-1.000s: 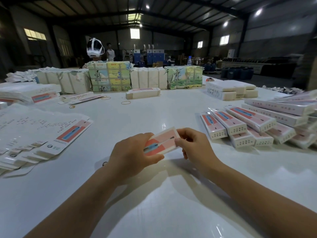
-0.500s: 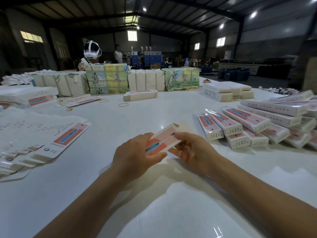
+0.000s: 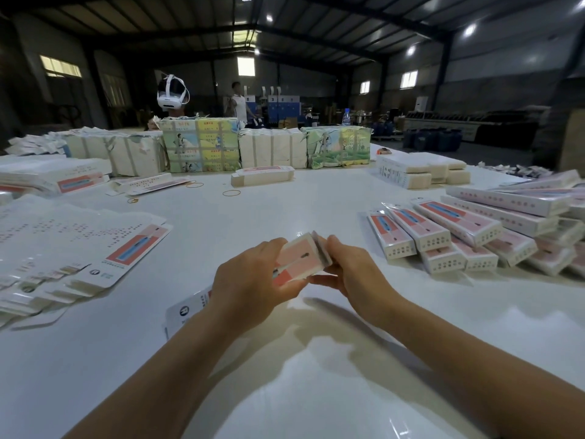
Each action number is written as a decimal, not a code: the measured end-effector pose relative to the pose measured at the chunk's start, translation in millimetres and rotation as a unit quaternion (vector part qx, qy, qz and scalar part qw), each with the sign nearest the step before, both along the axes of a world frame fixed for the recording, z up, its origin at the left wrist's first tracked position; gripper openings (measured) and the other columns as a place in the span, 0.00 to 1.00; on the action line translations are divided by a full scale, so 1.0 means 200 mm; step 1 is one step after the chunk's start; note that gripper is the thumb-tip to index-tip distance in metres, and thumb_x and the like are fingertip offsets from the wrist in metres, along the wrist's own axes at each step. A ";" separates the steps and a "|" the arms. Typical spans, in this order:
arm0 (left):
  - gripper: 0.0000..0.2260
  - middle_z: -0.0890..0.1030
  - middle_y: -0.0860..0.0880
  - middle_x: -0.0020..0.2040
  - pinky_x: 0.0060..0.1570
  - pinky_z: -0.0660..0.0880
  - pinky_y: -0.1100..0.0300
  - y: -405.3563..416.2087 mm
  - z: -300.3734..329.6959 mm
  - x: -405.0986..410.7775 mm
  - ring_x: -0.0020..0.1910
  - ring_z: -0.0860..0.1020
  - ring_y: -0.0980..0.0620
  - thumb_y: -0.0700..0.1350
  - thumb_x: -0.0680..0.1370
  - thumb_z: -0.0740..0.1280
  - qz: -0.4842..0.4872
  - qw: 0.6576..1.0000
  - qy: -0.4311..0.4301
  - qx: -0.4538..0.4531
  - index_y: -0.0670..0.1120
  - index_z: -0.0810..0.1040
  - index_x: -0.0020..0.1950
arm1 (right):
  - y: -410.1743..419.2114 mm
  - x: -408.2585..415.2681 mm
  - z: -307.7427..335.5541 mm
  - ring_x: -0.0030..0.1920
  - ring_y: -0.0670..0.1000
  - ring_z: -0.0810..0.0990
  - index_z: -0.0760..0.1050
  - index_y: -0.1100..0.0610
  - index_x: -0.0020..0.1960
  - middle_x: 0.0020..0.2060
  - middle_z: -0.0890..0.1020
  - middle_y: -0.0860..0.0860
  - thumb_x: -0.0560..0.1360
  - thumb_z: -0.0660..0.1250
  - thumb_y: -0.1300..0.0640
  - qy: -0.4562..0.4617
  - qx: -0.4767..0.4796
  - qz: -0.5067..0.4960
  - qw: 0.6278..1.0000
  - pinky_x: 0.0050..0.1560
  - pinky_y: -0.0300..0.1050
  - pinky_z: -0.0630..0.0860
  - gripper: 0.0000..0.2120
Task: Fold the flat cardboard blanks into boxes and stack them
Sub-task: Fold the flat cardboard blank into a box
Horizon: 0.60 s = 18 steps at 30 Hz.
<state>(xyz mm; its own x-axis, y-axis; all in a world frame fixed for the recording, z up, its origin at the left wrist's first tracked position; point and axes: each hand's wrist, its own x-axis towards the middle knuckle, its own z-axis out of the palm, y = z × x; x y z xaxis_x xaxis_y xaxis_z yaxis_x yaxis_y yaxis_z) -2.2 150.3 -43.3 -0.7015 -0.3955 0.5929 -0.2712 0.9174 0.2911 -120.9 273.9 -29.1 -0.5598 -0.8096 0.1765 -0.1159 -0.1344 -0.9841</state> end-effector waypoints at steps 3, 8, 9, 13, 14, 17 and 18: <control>0.25 0.79 0.52 0.54 0.43 0.78 0.54 0.00 0.00 0.00 0.45 0.78 0.51 0.60 0.71 0.70 -0.009 1.000 0.014 -0.014 0.51 0.71 0.64 | 0.00 -0.02 0.00 0.56 0.58 0.80 0.78 0.60 0.61 0.53 0.82 0.59 0.81 0.59 0.56 -0.035 -0.012 0.017 0.999 0.58 0.50 0.78 0.14; 0.26 0.79 0.53 0.53 0.44 0.77 0.53 0.00 0.00 0.00 0.46 0.77 0.51 0.60 0.71 0.70 -0.007 0.999 0.021 -0.036 0.51 0.71 0.65 | -0.01 -0.03 -0.02 0.55 0.56 0.82 0.72 0.59 0.68 0.55 0.82 0.58 0.77 0.63 0.65 -0.078 -0.043 0.014 0.996 0.58 0.50 0.78 0.19; 0.26 0.79 0.53 0.53 0.44 0.77 0.52 0.00 0.00 -0.01 0.47 0.77 0.51 0.60 0.71 0.70 -0.009 0.999 0.022 -0.036 0.51 0.71 0.65 | -0.01 -0.03 -0.02 0.54 0.55 0.82 0.73 0.58 0.67 0.54 0.83 0.57 0.77 0.63 0.65 -0.073 -0.048 0.013 0.996 0.57 0.49 0.78 0.19; 0.28 0.79 0.52 0.56 0.45 0.78 0.52 0.00 0.00 0.00 0.49 0.78 0.50 0.60 0.71 0.70 -0.018 0.999 0.028 -0.036 0.52 0.69 0.67 | -0.01 -0.04 -0.03 0.51 0.53 0.83 0.77 0.51 0.59 0.50 0.85 0.54 0.79 0.61 0.63 -0.073 -0.065 0.019 0.995 0.50 0.43 0.80 0.13; 0.28 0.79 0.51 0.56 0.46 0.78 0.52 0.01 0.00 0.00 0.49 0.78 0.50 0.60 0.71 0.70 -0.018 0.999 0.029 -0.036 0.51 0.69 0.67 | -0.01 -0.04 -0.03 0.51 0.52 0.83 0.78 0.50 0.58 0.50 0.85 0.53 0.79 0.60 0.62 -0.071 -0.066 0.018 0.995 0.49 0.42 0.80 0.13; 0.27 0.79 0.52 0.56 0.47 0.77 0.53 0.01 0.01 0.00 0.50 0.77 0.50 0.60 0.71 0.69 -0.015 0.999 0.028 -0.042 0.52 0.69 0.67 | -0.01 -0.03 -0.04 0.52 0.50 0.83 0.78 0.49 0.57 0.49 0.85 0.51 0.81 0.59 0.61 -0.046 -0.066 0.016 0.997 0.50 0.42 0.80 0.13; 0.28 0.79 0.53 0.56 0.47 0.76 0.53 0.01 0.01 0.00 0.50 0.77 0.51 0.60 0.71 0.69 -0.015 0.999 0.025 -0.046 0.52 0.69 0.67 | -0.01 -0.03 -0.04 0.51 0.49 0.83 0.78 0.47 0.57 0.48 0.85 0.49 0.81 0.58 0.61 -0.037 -0.066 0.016 0.997 0.51 0.42 0.80 0.14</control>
